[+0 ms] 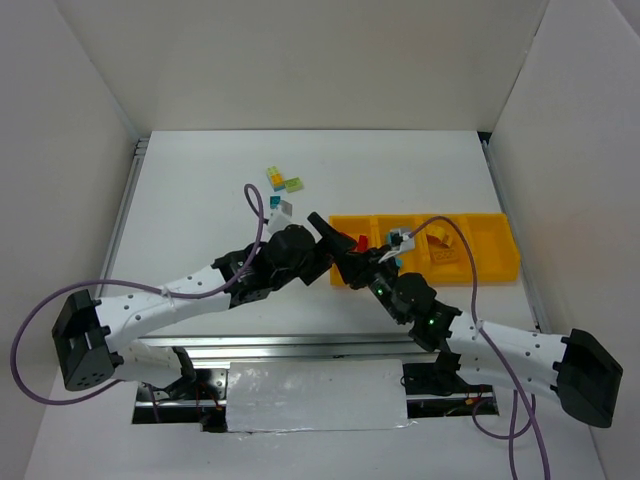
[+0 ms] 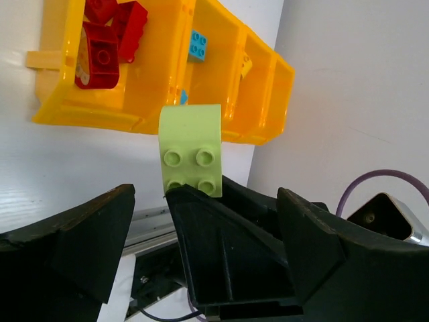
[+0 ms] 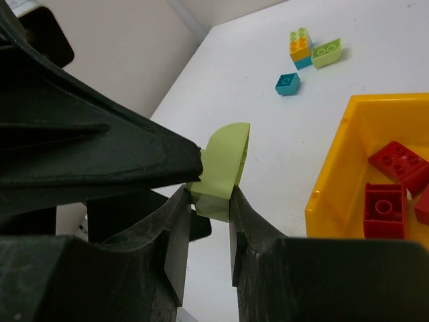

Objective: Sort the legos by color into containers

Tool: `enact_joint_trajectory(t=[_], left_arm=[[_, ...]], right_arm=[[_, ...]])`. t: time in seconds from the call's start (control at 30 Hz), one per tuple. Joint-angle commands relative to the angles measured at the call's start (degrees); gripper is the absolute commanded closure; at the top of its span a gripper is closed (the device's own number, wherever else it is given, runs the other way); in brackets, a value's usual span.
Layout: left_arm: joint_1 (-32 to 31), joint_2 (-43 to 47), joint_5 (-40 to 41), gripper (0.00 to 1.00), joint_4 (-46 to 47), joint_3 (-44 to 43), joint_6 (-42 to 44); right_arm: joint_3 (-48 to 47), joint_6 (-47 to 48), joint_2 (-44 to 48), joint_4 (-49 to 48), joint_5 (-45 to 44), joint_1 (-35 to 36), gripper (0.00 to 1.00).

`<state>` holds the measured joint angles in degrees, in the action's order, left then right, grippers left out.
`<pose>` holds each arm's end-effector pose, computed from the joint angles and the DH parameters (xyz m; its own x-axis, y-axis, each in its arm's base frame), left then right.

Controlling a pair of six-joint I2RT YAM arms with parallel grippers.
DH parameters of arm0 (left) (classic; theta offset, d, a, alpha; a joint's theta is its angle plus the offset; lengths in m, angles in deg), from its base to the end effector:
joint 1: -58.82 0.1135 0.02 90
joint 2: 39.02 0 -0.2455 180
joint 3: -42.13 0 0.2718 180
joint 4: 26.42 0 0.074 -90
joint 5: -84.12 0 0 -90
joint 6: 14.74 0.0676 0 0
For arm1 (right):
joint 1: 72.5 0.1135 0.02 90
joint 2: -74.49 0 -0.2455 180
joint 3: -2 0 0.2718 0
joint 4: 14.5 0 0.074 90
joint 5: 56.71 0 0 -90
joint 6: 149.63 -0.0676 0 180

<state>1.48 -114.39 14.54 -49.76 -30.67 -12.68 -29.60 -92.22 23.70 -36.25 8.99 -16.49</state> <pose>0.2104 -0.2845 0.2788 -0.6277 -0.7562 -0.1847 -0.2134 0.3953 -0.8934 0.1667 0.1975 0.2204 -0.2622 0.4892 -0.8318 -0.4565 0.6965 0.5536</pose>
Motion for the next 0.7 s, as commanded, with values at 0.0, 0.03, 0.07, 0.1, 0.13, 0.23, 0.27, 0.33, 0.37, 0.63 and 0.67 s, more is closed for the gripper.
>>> enact_joint_trajectory(t=[0.0,0.03,0.07,0.1,0.13,0.23,0.27,0.33,0.37,0.63,0.67], left_arm=[[0.21,1.2,2.24,0.0,-1.44,-3.75,3.73],[0.56,0.58,3.99,0.0,-2.93,-4.8,4.79],[1.26,0.23,4.53,0.0,-4.51,-6.9,5.41],[3.09,0.05,4.8,0.0,-6.88,-7.96,6.37],[4.07,0.14,5.23,0.0,-8.47,-9.45,7.95],[7.41,2.94,6.99,0.0,-11.64,-9.39,13.73],[8.03,3.91,7.43,0.01,-12.43,-9.12,15.24],[9.09,6.72,7.96,0.0,-13.66,-7.9,20.58],[9.35,7.69,8.31,0.0,-14.54,-7.63,21.92],[9.53,15.69,6.91,0.01,-21.56,-4.64,33.0],[9.53,17.0,7.17,0.01,-22.1,-4.55,34.4]], right_arm=[[0.66,0.87,2.44,-0.75,-1.28,-0.02,1.0],[0.83,0.7,2.79,-0.22,-1.72,-0.37,1.0],[0.83,0.26,3.23,0.92,-2.59,-0.72,1.0],[0.49,-1.05,4.45,4.23,-3.12,-2.12,1.0],[-0.04,-1.93,5.25,6.7,-3.82,-3.26,1.0],[-3.55,-6.32,9.38,20.84,-4.89,-12.99,1.0],[-4.78,-8.77,10.35,24.79,-3.84,-17.03,1.0],[-8.91,-10.11,11.49,34.13,0.64,-30.43,1.0],[-10.14,-10.81,11.41,39.63,1.52,-34.87,1.0],[-31.74,-12.14,-9.31,53.82,14.29,-70.58,1.0],[-33.08,-12.14,-12.81,54.36,13.75,-71.64,1.0]])
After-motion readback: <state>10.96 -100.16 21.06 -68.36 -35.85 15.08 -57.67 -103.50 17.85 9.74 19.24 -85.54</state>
